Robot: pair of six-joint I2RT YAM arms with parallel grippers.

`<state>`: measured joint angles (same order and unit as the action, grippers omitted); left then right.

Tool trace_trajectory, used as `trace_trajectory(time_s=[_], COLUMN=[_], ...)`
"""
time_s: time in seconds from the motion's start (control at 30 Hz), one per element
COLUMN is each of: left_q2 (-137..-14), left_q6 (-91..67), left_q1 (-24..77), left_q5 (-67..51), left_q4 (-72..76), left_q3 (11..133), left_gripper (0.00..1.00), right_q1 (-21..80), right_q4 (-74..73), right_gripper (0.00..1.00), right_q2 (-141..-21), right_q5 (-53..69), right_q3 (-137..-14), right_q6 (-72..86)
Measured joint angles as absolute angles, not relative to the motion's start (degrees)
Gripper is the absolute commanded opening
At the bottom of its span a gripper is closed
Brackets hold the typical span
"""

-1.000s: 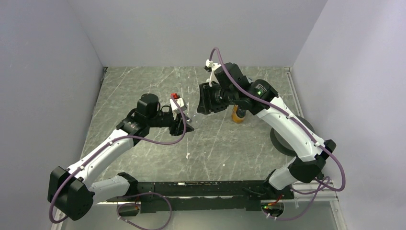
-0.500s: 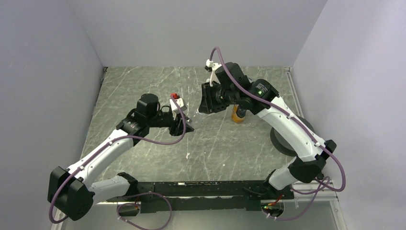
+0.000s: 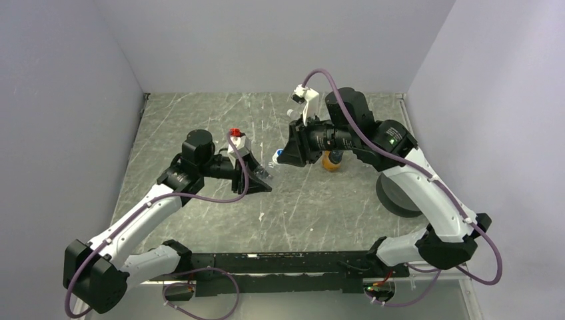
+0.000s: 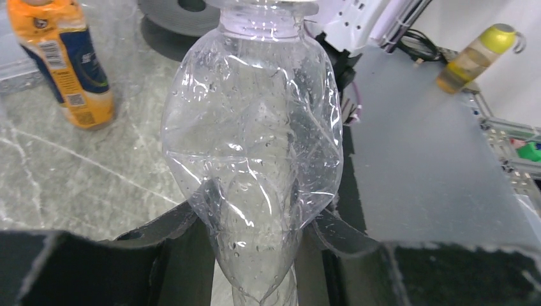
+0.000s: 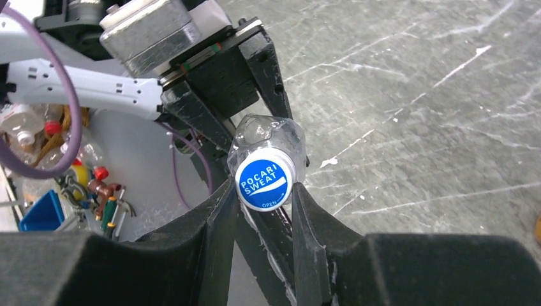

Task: Screw on the bottle caps
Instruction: Screw the bottle cap onto the plastic bottle.

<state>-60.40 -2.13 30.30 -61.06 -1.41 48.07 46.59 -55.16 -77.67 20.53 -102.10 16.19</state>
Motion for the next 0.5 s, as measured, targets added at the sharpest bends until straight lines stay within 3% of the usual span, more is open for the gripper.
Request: trace_trajectory(time_s=[0.3, 0.5], left_q2=[-59.92, -59.92], left_q6=[-8.36, -9.74], left_q1=[30.06, 29.91], left_q5=[-66.15, -65.93], left_q4=[2.17, 3.9], left_q3=[47.99, 47.48], left_gripper=[0.0, 0.0], right_q1=[46.46, 46.33], right_q4=[-51.07, -48.4], right_gripper=[0.07, 0.47], right_q2=[-74.72, -73.56], right_q5=[25.82, 25.12], right_q3=[-99.11, -97.25], right_q6=[12.69, 13.02])
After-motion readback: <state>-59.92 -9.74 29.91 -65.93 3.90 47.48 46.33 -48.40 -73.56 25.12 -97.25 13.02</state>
